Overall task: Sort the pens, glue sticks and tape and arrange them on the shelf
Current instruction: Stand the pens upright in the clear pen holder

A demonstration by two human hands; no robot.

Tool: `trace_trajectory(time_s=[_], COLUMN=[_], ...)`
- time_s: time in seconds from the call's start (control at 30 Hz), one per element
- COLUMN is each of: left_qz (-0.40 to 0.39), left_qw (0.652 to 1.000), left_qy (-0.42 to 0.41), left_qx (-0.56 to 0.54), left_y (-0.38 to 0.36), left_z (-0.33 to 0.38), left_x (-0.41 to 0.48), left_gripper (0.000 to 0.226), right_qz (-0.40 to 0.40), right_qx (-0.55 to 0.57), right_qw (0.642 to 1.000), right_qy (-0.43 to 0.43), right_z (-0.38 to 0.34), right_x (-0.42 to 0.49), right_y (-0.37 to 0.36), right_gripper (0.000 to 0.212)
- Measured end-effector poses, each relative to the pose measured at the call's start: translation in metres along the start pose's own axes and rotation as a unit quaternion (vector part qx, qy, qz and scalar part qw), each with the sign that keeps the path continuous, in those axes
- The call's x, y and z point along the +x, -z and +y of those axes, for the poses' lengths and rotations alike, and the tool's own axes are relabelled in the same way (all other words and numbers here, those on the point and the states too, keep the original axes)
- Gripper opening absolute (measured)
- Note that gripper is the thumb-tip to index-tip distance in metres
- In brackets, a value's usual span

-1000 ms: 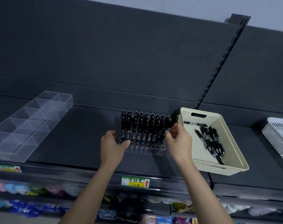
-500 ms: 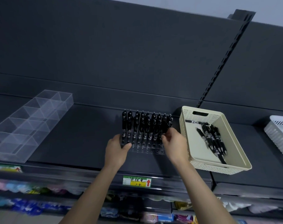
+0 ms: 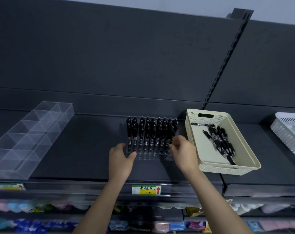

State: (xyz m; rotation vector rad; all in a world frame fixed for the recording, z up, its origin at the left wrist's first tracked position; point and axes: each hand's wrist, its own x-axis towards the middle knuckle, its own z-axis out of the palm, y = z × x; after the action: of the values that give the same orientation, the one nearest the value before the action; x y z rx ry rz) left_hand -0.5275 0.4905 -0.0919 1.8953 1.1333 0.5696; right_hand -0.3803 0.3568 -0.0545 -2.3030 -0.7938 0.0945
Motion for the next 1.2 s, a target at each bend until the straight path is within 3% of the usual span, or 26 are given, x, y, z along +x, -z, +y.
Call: trace_trajectory(time_s=[0.13, 0.4, 0.67, 0.97, 1.2], left_qz=[0.023, -0.113, -0.129, -0.158, -0.181], left_qw=[0.998, 0.965, 0.937, 0.952, 0.97], left_qy=[-0.065, -0.233, -0.324, -0.261, -0.138], left_qx=[0.006, 0.03, 0.013, -0.011, 0.079], left_y=[0.007, -0.012, -0.053, -0.164, -0.223], left_z=[0.012, 0.044, 0.1, 0.18, 0.198], left_x=[-0.016, -0.038, -0.048, -0.049, -0.04], left_gripper=[0.031, 0.024, 0.024, 0.015, 0.026], right_qz=[0.012, 0.046, 0.131, 0.16, 0.057], right_qx=[0.009, 0.014, 0.054, 0.036, 0.026], right_qw=[1.0, 0.998, 0.99, 0.986, 0.998], right_qy=[-0.026, -0.041, -0.017, -0.021, -0.008], right_z=[0.006, 0.017, 0.052, 0.153, 0.195], right_x=[-0.013, -0.037, -0.022, 0.034, 0.077], right_y=[0.009, 0.032, 0.084, 0.162, 0.161], right_gripper=[0.023, 0.021, 0.013, 0.018, 0.016])
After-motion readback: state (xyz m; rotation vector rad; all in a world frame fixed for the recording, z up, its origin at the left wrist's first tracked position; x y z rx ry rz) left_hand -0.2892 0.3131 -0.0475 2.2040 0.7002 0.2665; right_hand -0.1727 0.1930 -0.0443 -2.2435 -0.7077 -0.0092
